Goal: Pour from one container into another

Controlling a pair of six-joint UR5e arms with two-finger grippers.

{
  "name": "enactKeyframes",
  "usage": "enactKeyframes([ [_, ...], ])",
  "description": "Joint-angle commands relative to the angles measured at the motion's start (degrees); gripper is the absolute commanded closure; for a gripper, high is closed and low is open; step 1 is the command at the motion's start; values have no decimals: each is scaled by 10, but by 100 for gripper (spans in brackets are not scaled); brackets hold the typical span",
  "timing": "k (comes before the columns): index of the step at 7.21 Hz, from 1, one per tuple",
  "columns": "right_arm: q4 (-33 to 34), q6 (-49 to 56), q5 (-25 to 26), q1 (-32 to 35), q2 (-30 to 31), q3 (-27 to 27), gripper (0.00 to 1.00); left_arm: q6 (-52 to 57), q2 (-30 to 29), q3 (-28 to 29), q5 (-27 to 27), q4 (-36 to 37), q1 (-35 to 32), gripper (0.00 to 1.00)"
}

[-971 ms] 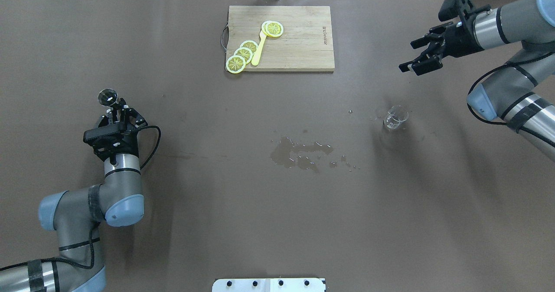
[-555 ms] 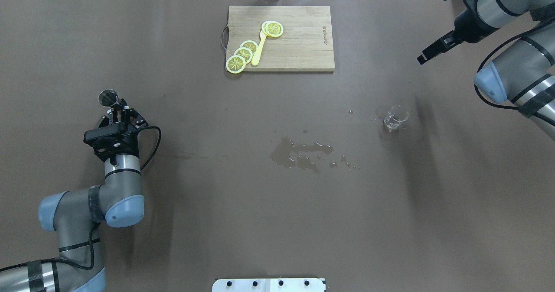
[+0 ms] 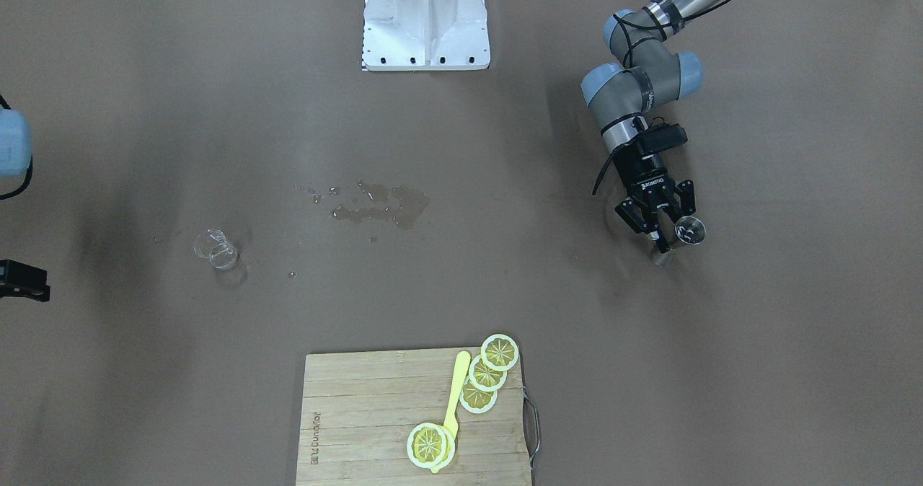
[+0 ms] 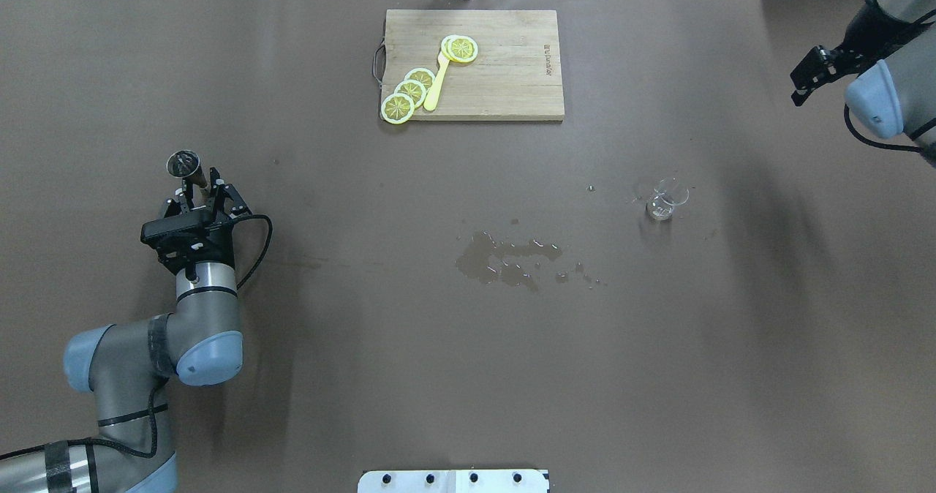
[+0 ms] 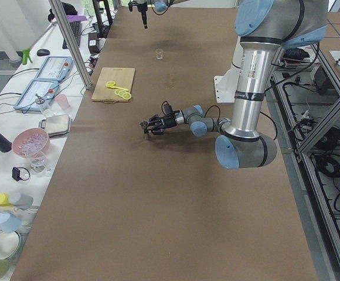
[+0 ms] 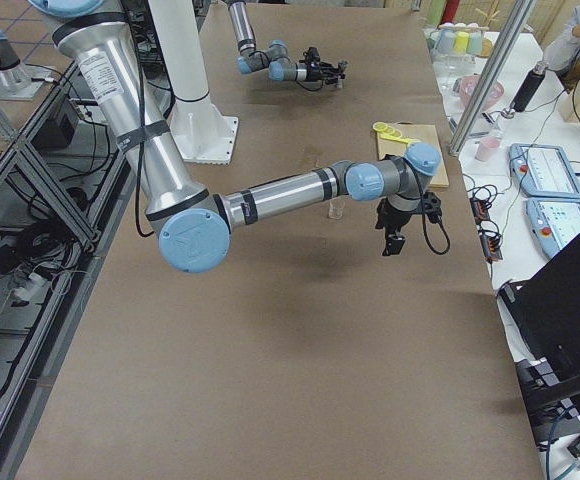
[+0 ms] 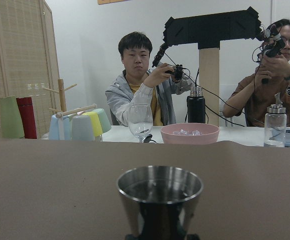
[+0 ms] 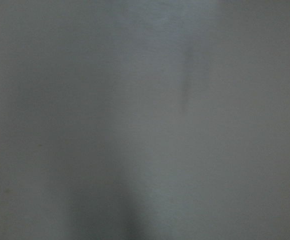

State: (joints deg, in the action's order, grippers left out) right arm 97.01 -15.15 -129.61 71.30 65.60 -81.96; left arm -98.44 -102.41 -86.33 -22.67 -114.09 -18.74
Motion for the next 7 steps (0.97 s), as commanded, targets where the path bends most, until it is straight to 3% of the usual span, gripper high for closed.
enactKeyframes([
  [1, 16, 3, 29, 42, 58, -18, 0, -1, 2, -3, 0, 0, 1, 3],
  [5, 11, 3, 23, 83, 253, -232, 0, 0, 30, -44, 3, 0, 11, 2],
  [7, 11, 21, 20, 122, 329, -303, 0, 3, 56, -90, 4, 1, 28, 2],
])
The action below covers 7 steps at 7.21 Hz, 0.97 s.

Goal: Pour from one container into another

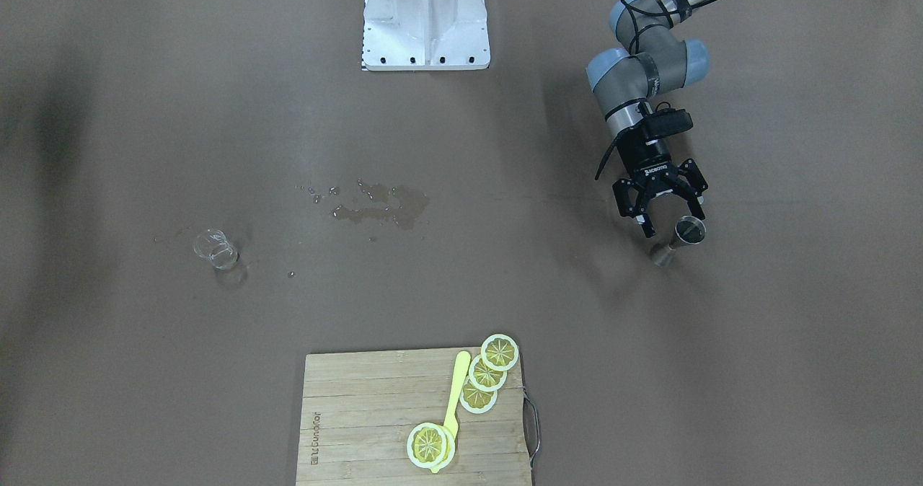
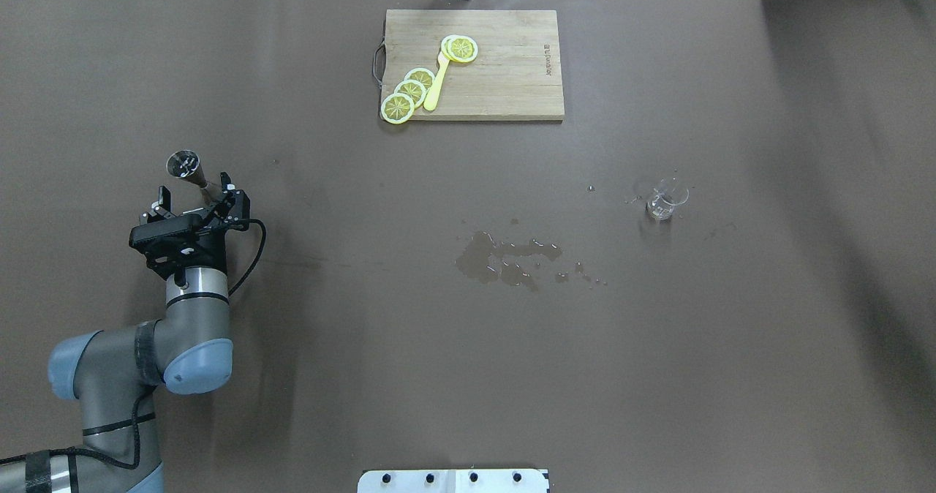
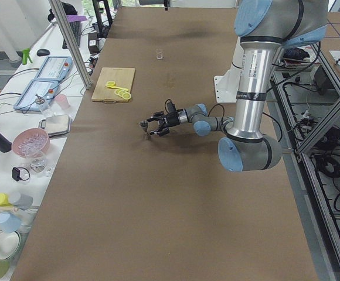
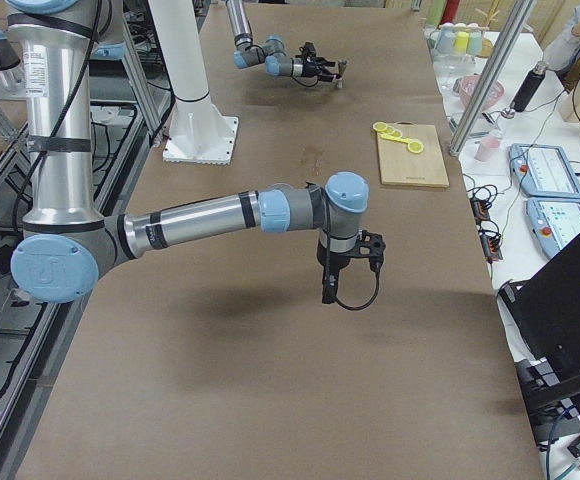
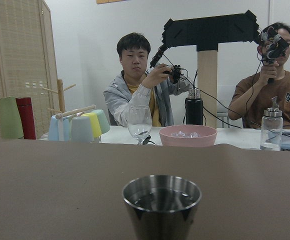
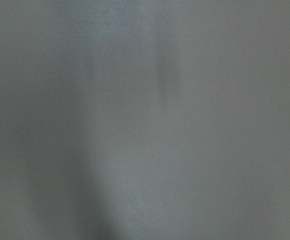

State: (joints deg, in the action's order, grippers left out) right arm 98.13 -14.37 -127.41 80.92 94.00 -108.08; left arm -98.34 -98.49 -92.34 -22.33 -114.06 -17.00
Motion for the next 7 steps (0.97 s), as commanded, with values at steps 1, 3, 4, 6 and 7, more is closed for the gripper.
enactKeyframes([
  [1, 1, 49, -3, 39, 59, -41, 0, 3, 34, -60, 3, 15, 26, 2],
  [3, 0, 128, 0, 66, 79, -28, 0, 5, 71, -124, 29, 25, 43, 2],
  [4, 0, 138, 1, 71, 80, -7, 0, 9, 82, -150, 30, 31, 45, 2],
  [6, -55, 137, -20, 72, 75, 63, 0, 54, 103, -198, 29, 42, 44, 2],
  [7, -85, 134, -28, 73, 75, 99, 0, 61, 101, -207, 25, 39, 42, 2],
])
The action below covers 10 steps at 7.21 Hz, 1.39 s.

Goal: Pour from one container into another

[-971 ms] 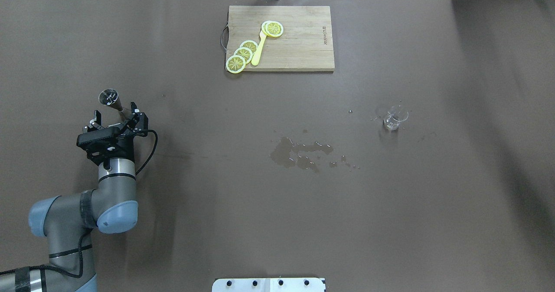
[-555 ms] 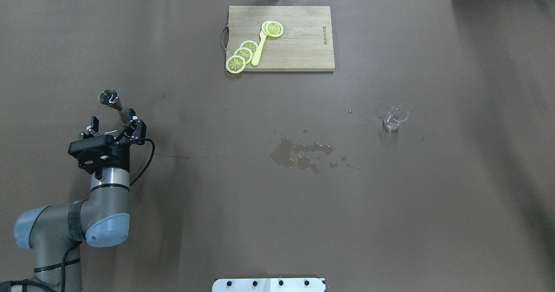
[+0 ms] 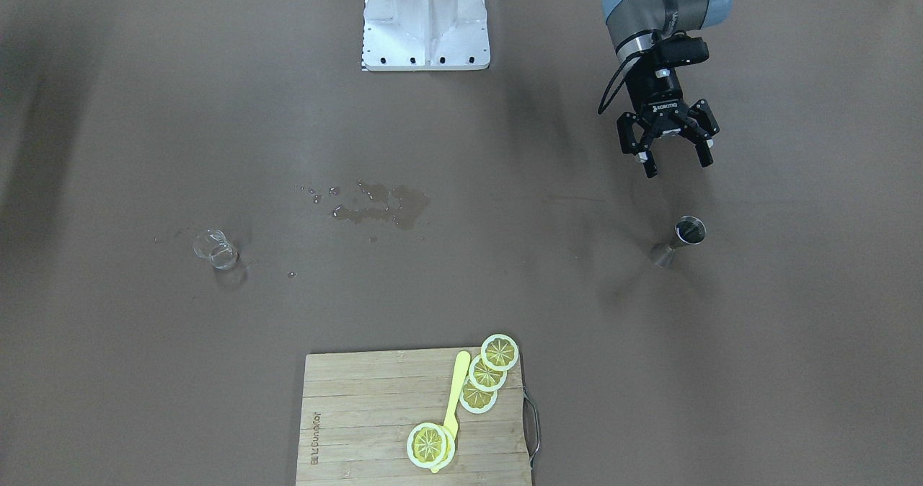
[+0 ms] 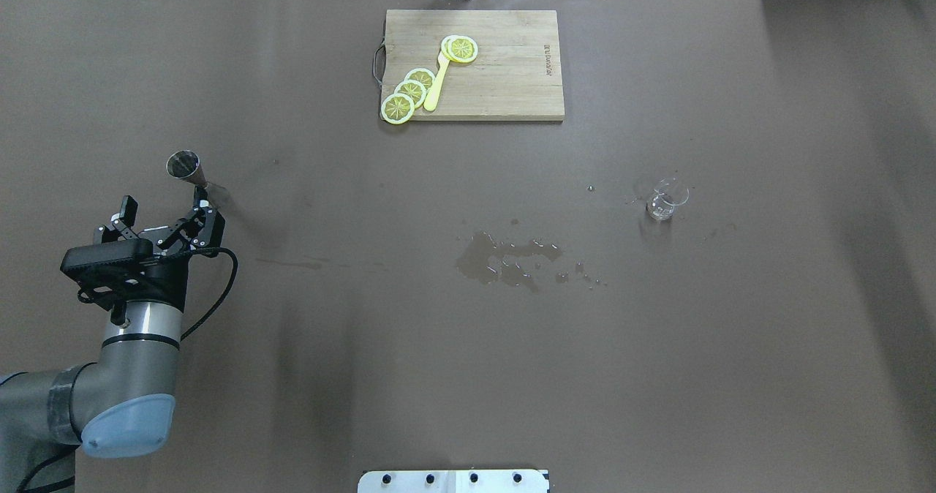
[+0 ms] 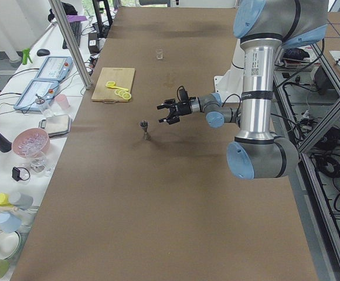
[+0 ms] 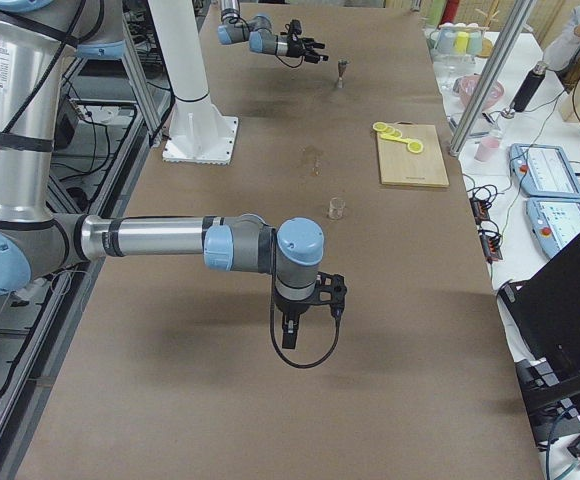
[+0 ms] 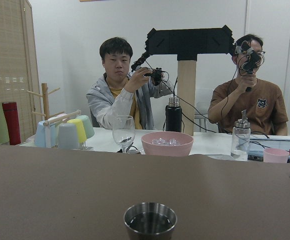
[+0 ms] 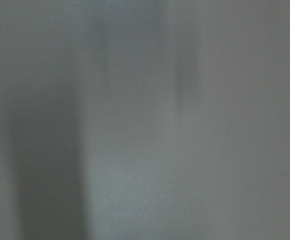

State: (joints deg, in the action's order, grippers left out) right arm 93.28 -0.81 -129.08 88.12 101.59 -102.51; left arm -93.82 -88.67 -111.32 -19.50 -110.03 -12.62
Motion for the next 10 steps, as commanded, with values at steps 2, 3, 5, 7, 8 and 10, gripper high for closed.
enactKeyframes([
  [2, -40, -10, -36, 4, -2, 44, 0, 51, 2, -42, -43, -19, -8, 2],
  [3, -41, -33, -51, 6, -4, 43, 0, 96, -1, -42, -60, -72, -20, 2],
  [5, -42, -32, -52, 14, -4, 41, 0, 227, -1, -57, -170, -170, -83, 2],
  [7, -42, -26, -50, 14, -6, 38, 0, 413, -4, -62, -275, -178, -161, 2],
  [8, -42, -26, -50, 14, -6, 38, 0, 514, -7, -62, -369, -194, -214, 2],
  [10, -43, -26, -48, 14, -8, 38, 0, 677, -10, -40, -592, -225, -336, 2],
])
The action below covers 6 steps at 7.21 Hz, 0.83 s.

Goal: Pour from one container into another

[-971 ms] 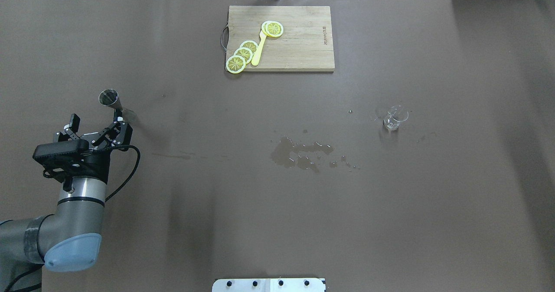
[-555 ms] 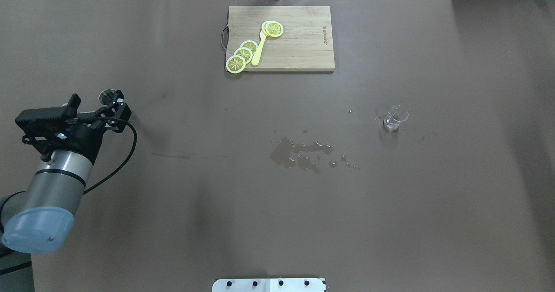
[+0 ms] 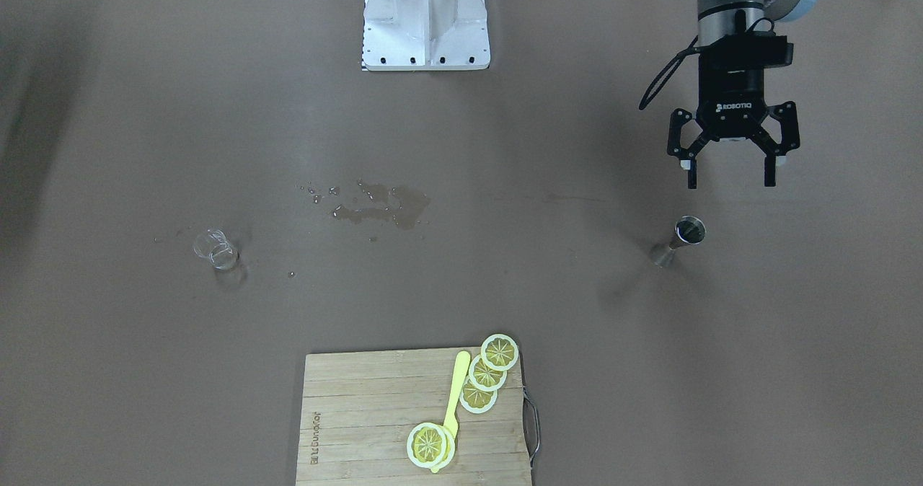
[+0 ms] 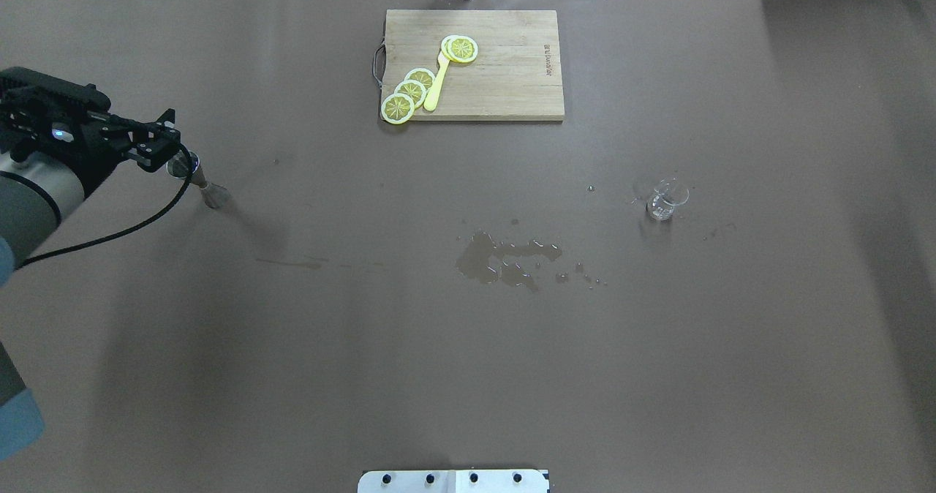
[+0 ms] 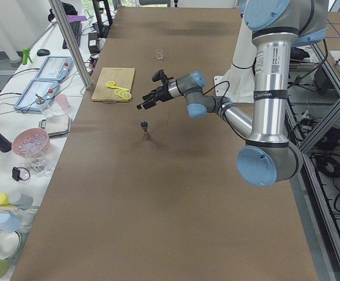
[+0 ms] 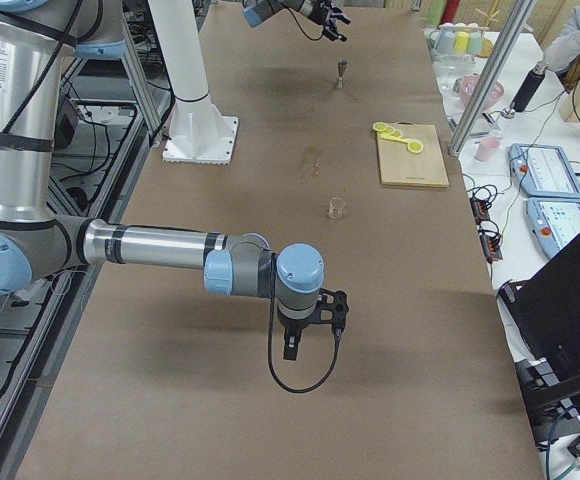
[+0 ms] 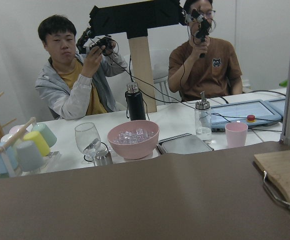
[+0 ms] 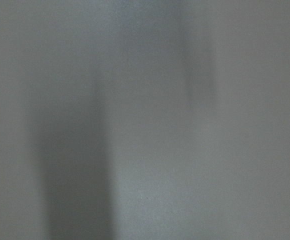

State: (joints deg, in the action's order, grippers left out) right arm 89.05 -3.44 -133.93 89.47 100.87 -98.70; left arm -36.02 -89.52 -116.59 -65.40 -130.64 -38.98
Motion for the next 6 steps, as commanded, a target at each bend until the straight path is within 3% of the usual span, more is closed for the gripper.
enactKeyframes([
  [1, 0, 0, 2, 0, -2, 0, 0, 122, -2, 43, -274, -22, -137, 2],
  [2, 0, -1, 2, 0, -5, 0, 0, 123, -13, 78, -372, -19, -179, 2],
  [4, 1, -1, 3, 0, -10, 3, 0, 123, -18, 120, -478, 19, -242, 2],
  [6, 0, 0, 2, 0, -9, 3, 0, 123, -34, 138, -591, 165, -307, 2],
])
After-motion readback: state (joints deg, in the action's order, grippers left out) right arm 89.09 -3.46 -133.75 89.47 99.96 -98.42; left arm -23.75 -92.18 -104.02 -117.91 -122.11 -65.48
